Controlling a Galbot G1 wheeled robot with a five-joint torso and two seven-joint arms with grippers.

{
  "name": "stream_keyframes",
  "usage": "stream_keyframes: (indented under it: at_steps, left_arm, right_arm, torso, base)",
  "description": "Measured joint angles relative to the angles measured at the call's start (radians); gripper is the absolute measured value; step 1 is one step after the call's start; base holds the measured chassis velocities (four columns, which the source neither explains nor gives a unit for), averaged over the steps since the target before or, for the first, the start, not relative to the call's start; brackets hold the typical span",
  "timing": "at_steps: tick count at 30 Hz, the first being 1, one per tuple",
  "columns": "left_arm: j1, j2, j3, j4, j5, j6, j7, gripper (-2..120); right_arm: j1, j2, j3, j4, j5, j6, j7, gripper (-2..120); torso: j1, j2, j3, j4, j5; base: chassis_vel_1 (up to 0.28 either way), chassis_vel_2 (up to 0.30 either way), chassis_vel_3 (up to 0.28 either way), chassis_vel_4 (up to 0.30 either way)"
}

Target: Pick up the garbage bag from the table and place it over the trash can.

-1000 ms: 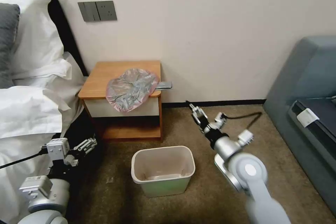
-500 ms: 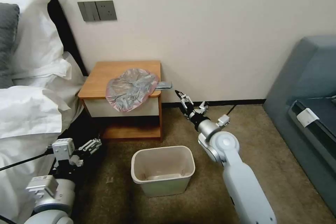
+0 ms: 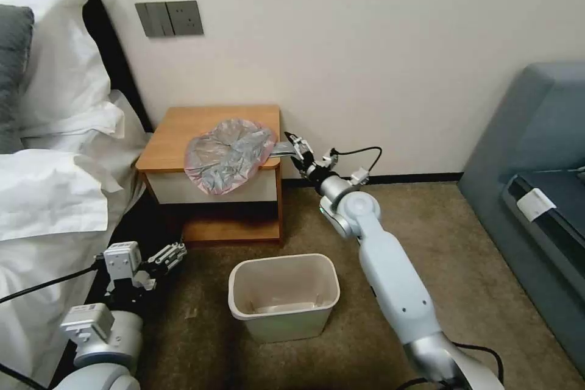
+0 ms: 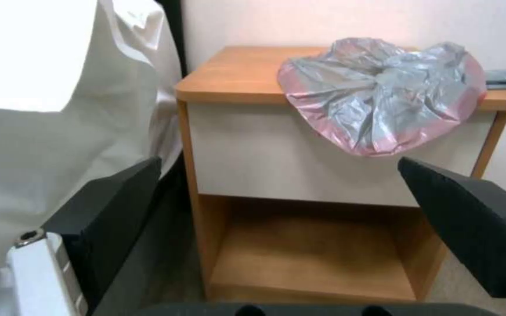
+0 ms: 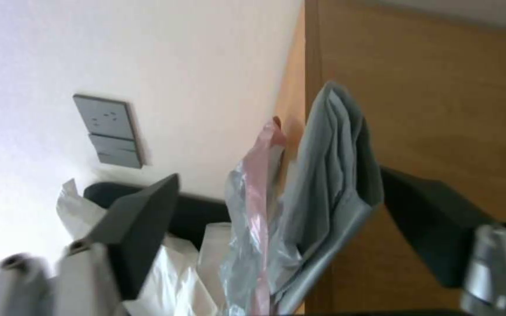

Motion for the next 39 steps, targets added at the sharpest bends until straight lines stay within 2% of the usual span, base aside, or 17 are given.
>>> stream_keyframes:
  at_steps: [1, 5, 6, 9, 10, 14, 17, 21, 24, 31, 34, 35, 39]
  left_arm:
    - [0.0, 0.0, 0.0, 0.0, 0.0, 0.0, 0.0, 100]
    - [0.002, -0.004, -0.003, -0.008, 0.0, -0.002, 0.0, 100]
    - [0.002, -0.004, -0.003, -0.008, 0.0, -0.002, 0.0, 100]
    - [0.005, -0.004, -0.004, -0.01, 0.0, -0.004, 0.001, 100]
    - [0.005, -0.004, -0.004, -0.01, 0.0, -0.004, 0.001, 100]
    - [0.005, -0.005, -0.007, -0.01, 0.005, -0.009, -0.005, 100]
    - [0.003, -0.007, -0.013, -0.01, 0.011, -0.016, -0.008, 100]
    - [-0.001, -0.02, -0.041, -0.001, 0.029, -0.035, -0.016, 100]
    - [0.001, -0.026, -0.045, -0.001, 0.029, -0.036, -0.019, 100]
    - [0.0, -0.026, -0.039, -0.003, 0.031, -0.036, -0.018, 100]
    - [0.005, -0.014, -0.039, -0.002, 0.03, -0.037, -0.014, 100]
    - [0.005, -0.014, -0.039, -0.002, 0.03, -0.037, -0.014, 100]
    - [0.003, -0.007, -0.038, 0.001, 0.029, -0.038, -0.011, 100]
  right_arm:
    - [0.0, 0.0, 0.0, 0.0, 0.0, 0.0, 0.0, 82]
    - [-0.004, 0.017, 0.002, 0.006, -0.014, 0.008, 0.009, 64]
    - [-0.004, 0.017, 0.002, 0.006, -0.014, 0.008, 0.009, 64]
    - [-0.01, 0.023, 0.002, 0.018, -0.029, 0.017, 0.017, 47]
    - [-0.01, 0.023, 0.002, 0.018, -0.029, 0.017, 0.017, 47]
    - [-0.025, 0.028, 0.006, 0.039, -0.035, 0.028, 0.038, 30]
    - [-0.033, 0.027, 0.005, 0.047, -0.035, 0.03, 0.042, 23]
    - [-0.059, 0.02, 0.005, 0.078, -0.035, 0.032, 0.056, 5]
    - [-0.076, 0.018, 0.005, 0.093, -0.035, 0.035, 0.059, 0]
    - [-0.114, 0.001, 0.01, 0.161, -0.034, 0.042, 0.092, 0]
    - [-0.212, -0.053, 0.016, 0.313, -0.001, 0.046, 0.175, 0]
    - [-0.212, -0.053, 0.016, 0.313, -0.001, 0.046, 0.175, 0]
    - [-0.309, -0.095, 0.018, 0.463, 0.023, 0.063, 0.269, 0]
  torso:
    - [0.0, 0.0, 0.0, 0.0, 0.0]
    - [0.0, 0.0, 0.0, 0.0, 0.0]
    - [0.0, 0.0, 0.0, 0.0, 0.0]
    - [0.0, 0.0, 0.0, 0.0, 0.0]
    - [0.0, 0.0, 0.0, 0.0, 0.0]
    - [0.0, 0.0, 0.0, 0.0, 0.0]
    - [0.0, 0.0, 0.0, 0.0, 0.0]
    - [0.0, 0.0, 0.0, 0.0, 0.0]
    - [0.0, 0.0, 0.0, 0.0, 0.0001]
    - [0.0, 0.0, 0.0, 0.0001, 0.0001]
    - [0.0, 0.0, 0.0, 0.0, 0.0002]
    - [0.0, 0.0, 0.0, 0.0, 0.0002]
    - [0.0, 0.0, 0.0, -0.0002, 0.0002]
  base:
    - [0.0, 0.0, 0.0, 0.0]
    - [0.0, 0.0, 0.0, 0.0]
    - [0.0, 0.0, 0.0, 0.0]
    - [0.0, 0.0, 0.0, 0.0]
    - [0.0, 0.0, 0.0, 0.0]
    - [0.0, 0.0, 0.0, 0.0]
    - [0.0, 0.0, 0.0, 0.0]
    - [0.0, 0.0, 0.0, 0.0]
    - [0.0, 0.0, 0.0, 0.0]
    - [0.0, 0.0, 0.0, 0.0]
    - [0.0, 0.0, 0.0, 0.0]
    - [0.0, 0.0, 0.0, 0.0]
    - [0.0, 0.0, 0.0, 0.0]
